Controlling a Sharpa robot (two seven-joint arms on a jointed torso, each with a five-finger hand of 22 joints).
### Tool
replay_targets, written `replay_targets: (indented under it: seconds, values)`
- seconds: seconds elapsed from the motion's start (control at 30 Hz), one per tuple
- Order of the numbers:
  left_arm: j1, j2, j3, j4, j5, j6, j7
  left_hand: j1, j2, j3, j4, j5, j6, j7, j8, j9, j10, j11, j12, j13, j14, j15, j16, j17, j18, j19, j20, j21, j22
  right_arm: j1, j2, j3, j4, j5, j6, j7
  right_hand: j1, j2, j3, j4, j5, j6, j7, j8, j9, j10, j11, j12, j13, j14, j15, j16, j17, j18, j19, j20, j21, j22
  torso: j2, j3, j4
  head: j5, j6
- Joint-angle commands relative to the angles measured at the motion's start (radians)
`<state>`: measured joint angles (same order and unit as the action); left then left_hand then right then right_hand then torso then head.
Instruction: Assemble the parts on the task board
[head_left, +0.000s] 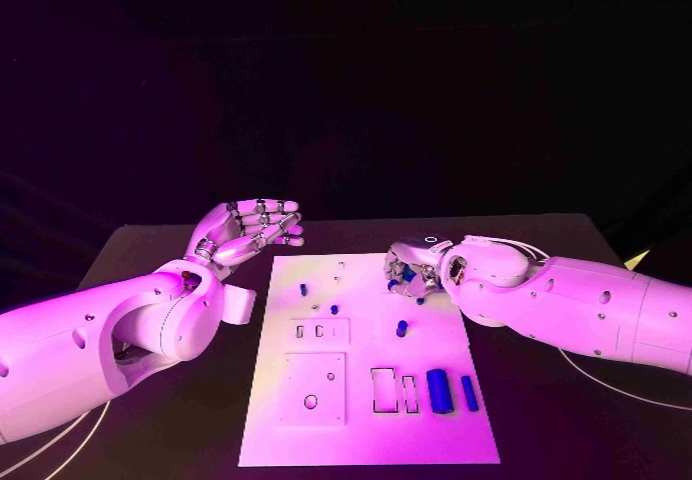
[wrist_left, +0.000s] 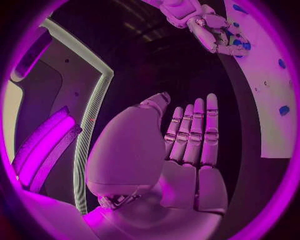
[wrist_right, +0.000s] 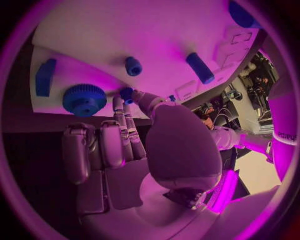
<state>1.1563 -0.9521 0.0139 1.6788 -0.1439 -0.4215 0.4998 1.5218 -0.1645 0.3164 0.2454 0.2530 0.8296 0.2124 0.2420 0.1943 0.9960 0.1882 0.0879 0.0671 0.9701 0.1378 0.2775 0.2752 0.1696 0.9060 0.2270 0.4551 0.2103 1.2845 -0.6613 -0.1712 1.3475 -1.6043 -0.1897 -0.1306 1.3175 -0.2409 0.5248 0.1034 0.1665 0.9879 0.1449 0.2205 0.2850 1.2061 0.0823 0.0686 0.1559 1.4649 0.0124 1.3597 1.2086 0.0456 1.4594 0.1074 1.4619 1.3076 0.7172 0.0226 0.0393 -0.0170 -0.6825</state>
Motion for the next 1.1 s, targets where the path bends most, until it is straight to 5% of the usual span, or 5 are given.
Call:
replay_targets:
  seconds: [0.03, 0.5, 0.83, 1.1]
  values:
    - [0.002, 0.0, 0.001, 0.004, -0.004, 0.019, 0.004, 0.0, -0.005, 0.004, -0.002, -0.005, 0.003, 0.031, 0.0, 0.001, 0.009, -0.001, -0.005, 0.002, -0.006, -0.002, -0.002, 0.001, 0.01, 0.007, -0.001, 0.004, 0.001, -0.003, 0.003, -0.002, -0.003, -0.017, 0.026, -0.003, 0.007, -0.003, 0.006, 0.001, -0.003, 0.005, 0.0, 0.006, 0.001, 0.008, -0.001, 0.001, 0.0, 0.043, -0.008, 0.004, 0.001, -0.008, 0.013, 0.0, 0.003, 0.094, 0.001, -0.0004, 0.0005, 0.0, -0.001]
    - [0.003, -0.001, 0.001, 0.003, -0.003, 0.021, 0.002, 0.001, -0.003, 0.006, -0.004, -0.005, 0.004, 0.031, 0.001, 0.002, 0.01, -0.001, -0.006, 0.002, -0.005, -0.002, -0.001, 0.004, 0.01, 0.006, -0.003, 0.01, 0.004, -0.004, 0.007, -0.002, 0.002, -0.045, -0.111, -0.016, 0.068, 0.062, 0.081, -0.061, -0.033, 0.068, -0.019, 0.062, 0.062, 0.08, -0.026, 0.017, 0.027, 0.041, -0.029, 0.014, -0.007, -0.015, 0.031, -0.018, 0.029, 0.136, 0.002, -0.0013, 0.0018, 0.001, -0.001]
    - [0.004, -0.001, 0.001, -0.005, 0.001, 0.022, -0.001, 0.001, -0.003, 0.007, -0.005, -0.006, 0.004, 0.031, 0.0, 0.002, 0.01, -0.001, -0.007, 0.002, -0.005, -0.002, -0.001, 0.005, 0.009, 0.006, -0.003, 0.012, 0.005, 0.011, 0.024, 0.002, 0.022, -0.049, -0.235, -0.031, 0.069, 0.064, 0.087, -0.081, -0.017, 0.072, -0.019, 0.072, 0.08, 0.091, -0.028, 0.018, 0.034, 0.04, -0.032, 0.015, -0.011, -0.016, 0.031, -0.021, 0.03, 0.139, 0.002, -0.0016, 0.0006, 0.002, 0.01]
    - [0.006, 0.004, 0.001, -0.014, 0.014, 0.022, -0.001, 0.002, -0.003, 0.009, -0.008, -0.006, 0.003, 0.032, 0.0, 0.001, 0.01, -0.001, -0.009, 0.002, -0.006, -0.002, -0.001, 0.007, 0.008, 0.002, -0.003, 0.015, 0.008, 0.018, 0.106, 0.006, -0.048, -0.009, -0.254, -0.014, 0.061, 0.062, 0.085, -0.081, -0.019, 0.068, -0.019, 0.072, 0.083, 0.088, -0.028, 0.015, 0.035, 0.04, -0.031, 0.015, -0.013, -0.015, 0.029, -0.02, 0.029, 0.137, 0.005, -0.001, 0.0051, -0.001, 0.017]
